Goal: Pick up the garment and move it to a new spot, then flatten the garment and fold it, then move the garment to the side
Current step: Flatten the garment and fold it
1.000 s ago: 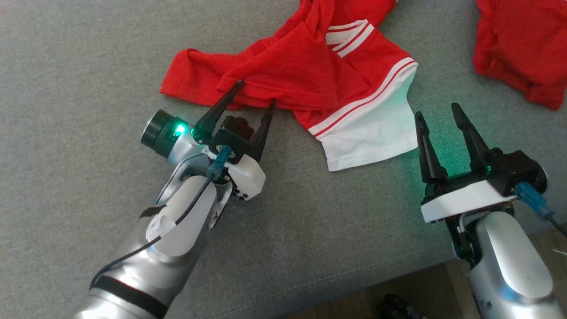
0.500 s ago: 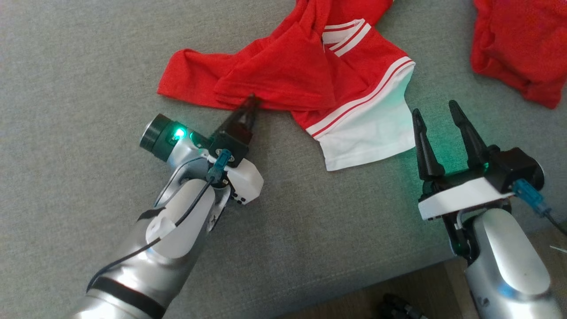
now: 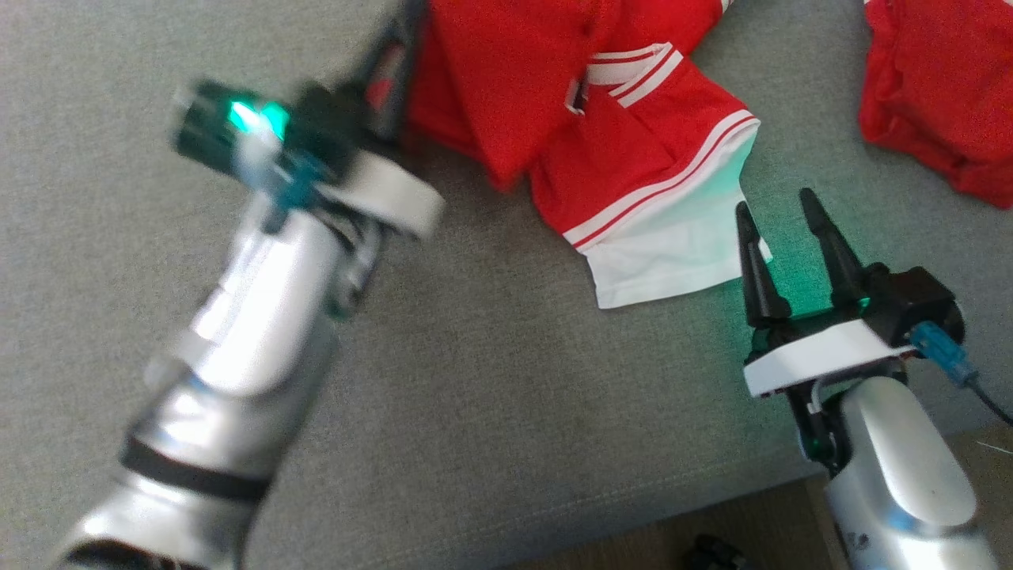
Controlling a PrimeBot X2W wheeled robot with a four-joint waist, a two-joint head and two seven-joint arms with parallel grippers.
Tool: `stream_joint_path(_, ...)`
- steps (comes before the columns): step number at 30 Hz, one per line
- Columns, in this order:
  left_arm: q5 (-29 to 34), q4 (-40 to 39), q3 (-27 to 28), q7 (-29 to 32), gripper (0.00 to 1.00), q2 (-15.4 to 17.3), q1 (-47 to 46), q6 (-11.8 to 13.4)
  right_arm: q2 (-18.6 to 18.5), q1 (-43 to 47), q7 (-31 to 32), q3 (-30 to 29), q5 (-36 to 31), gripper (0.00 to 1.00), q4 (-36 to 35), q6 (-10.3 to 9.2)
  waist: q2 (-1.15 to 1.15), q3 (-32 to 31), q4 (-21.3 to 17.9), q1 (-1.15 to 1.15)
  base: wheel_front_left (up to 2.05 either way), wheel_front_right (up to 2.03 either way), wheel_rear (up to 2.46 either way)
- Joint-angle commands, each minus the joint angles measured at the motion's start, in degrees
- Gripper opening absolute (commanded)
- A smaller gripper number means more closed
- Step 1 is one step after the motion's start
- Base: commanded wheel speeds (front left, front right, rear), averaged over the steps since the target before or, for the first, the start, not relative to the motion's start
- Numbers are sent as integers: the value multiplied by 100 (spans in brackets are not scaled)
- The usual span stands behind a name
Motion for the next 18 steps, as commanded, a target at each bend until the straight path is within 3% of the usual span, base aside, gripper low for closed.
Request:
stream_joint_path(1,-59,-129,351,-28,0,170,-413,15,57,-18,-62,134,51,100,-120,21,0,14,5,0,0,0,0)
stream_joint_path(9,-219,1625,1232,-28,0,1209,-1812,-386,187,-264,-62,612,143,100,4,21,0,177,-354,0,0,0,0)
stream_joint_path(10,-243,1854,1317,-28,26,1314,-1932,-374,202,-283,-62,671,163,100,27,21,0,202,-398,0,0,0,0)
stream_joint_path(11,-267,2084,1392,-28,88,1390,-2015,-333,216,-297,-62,717,175,100,43,21,0,216,-426,0,0,0,0)
stream_joint_path(12,-326,2277,1478,-28,100,1424,-2080,-298,230,-306,-62,754,191,100,58,21,0,231,-446,0,0,0,0)
stream_joint_path(16,-466,2401,1673,-28,100,1365,-2055,-260,272,-309,-62,750,243,100,56,21,0,302,-411,0,0,0,0)
stream_joint_path(18,-557,2119,1769,-28,100,1089,-1696,-229,270,-299,-62,655,232,100,48,21,0,317,-278,0,0,0,0)
